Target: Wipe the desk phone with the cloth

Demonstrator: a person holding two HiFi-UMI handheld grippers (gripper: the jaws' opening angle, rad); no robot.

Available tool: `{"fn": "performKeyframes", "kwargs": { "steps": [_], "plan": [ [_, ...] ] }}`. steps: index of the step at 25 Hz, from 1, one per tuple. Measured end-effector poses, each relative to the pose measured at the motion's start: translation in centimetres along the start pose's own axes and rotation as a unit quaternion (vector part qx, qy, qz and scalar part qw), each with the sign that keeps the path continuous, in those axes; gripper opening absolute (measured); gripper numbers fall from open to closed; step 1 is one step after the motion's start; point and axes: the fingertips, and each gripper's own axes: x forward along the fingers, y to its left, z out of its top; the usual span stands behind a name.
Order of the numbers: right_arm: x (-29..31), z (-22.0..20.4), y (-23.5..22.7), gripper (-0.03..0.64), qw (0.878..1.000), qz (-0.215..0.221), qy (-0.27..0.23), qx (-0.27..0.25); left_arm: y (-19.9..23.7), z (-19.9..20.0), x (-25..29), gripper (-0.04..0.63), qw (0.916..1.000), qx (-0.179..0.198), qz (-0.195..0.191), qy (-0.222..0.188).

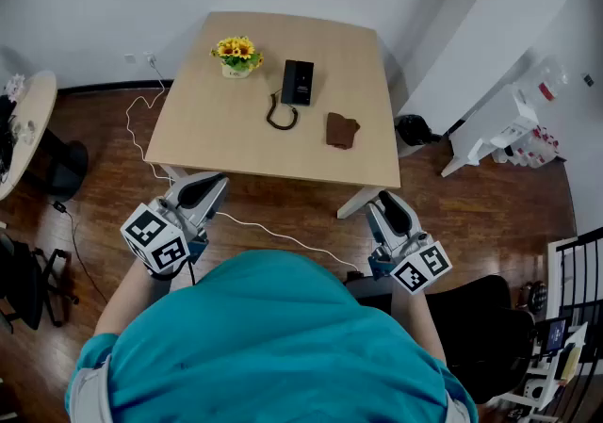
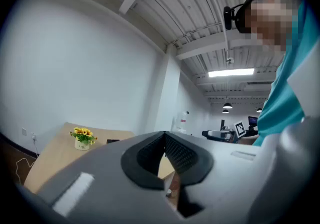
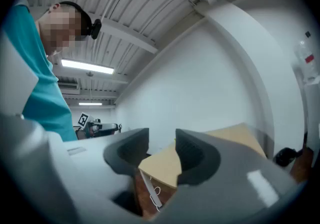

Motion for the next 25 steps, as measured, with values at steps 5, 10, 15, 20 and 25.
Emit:
{"fn": "performKeyframes", "kwargs": {
  "steps": [5, 10, 15, 20, 25],
  "plan": [
    [-1.4, 0.0, -2.5, 0.16, 1.0, 0.007, 0.011, -0.014, -1.9, -0.5, 2.5, 0.005, 1.0, -0.008, 0.002, -0.002],
    [0.4, -1.5, -4.6, 0.16, 0.999, 0.012, 0.035, -0.019, -1.1, -1.6, 3.6, 0.005, 0.9998, -0.017, 0.004, 0.009],
    [6.4, -4.5, -6.3, 0.188, 0.997, 0.007, 0.074, -0.017, 5.5, -1.7, 3.8, 0.005, 0.9994, -0.034, 0.011, 0.004],
    [15.4, -7.9, -8.6, 0.237, 0.992, -0.021, 0.12, -0.029, 14.9, -1.6, 5.5, 0.005, 0.9994, -0.023, -0.022, 0.014],
    [21.1, -12.5, -13.0, 0.331, 0.967, -0.037, 0.243, -0.062, 20.4, -0.9, 8.2, 0.005, 0.9962, 0.0, -0.078, 0.04]
  ]
}}
